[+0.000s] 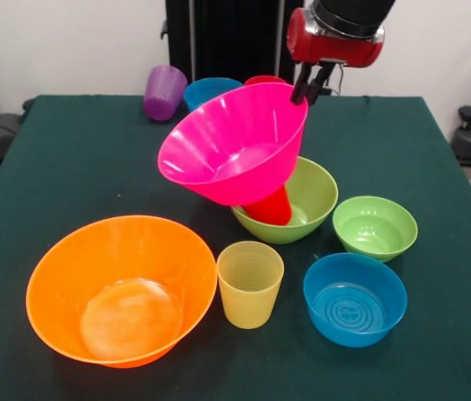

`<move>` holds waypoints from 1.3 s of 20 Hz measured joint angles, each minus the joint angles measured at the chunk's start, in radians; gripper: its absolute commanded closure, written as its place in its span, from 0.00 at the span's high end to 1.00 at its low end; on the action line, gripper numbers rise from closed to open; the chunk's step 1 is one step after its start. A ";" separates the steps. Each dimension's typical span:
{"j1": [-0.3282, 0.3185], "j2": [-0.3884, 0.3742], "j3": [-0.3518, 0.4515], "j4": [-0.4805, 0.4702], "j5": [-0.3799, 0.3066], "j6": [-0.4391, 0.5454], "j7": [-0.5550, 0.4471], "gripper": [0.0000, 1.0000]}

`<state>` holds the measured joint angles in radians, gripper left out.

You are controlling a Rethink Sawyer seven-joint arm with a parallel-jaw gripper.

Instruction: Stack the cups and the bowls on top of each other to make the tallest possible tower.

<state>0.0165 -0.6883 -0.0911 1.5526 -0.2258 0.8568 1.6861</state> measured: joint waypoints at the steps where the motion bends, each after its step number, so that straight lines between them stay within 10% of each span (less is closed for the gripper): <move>1: 0.005 0.002 -0.006 0.000 0.000 0.000 0.000 0.00; 26: 0.213 0.093 -0.135 -0.060 0.006 0.035 0.154 0.00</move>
<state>0.2290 -0.5949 -0.2261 1.4926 -0.2200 0.8921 1.8402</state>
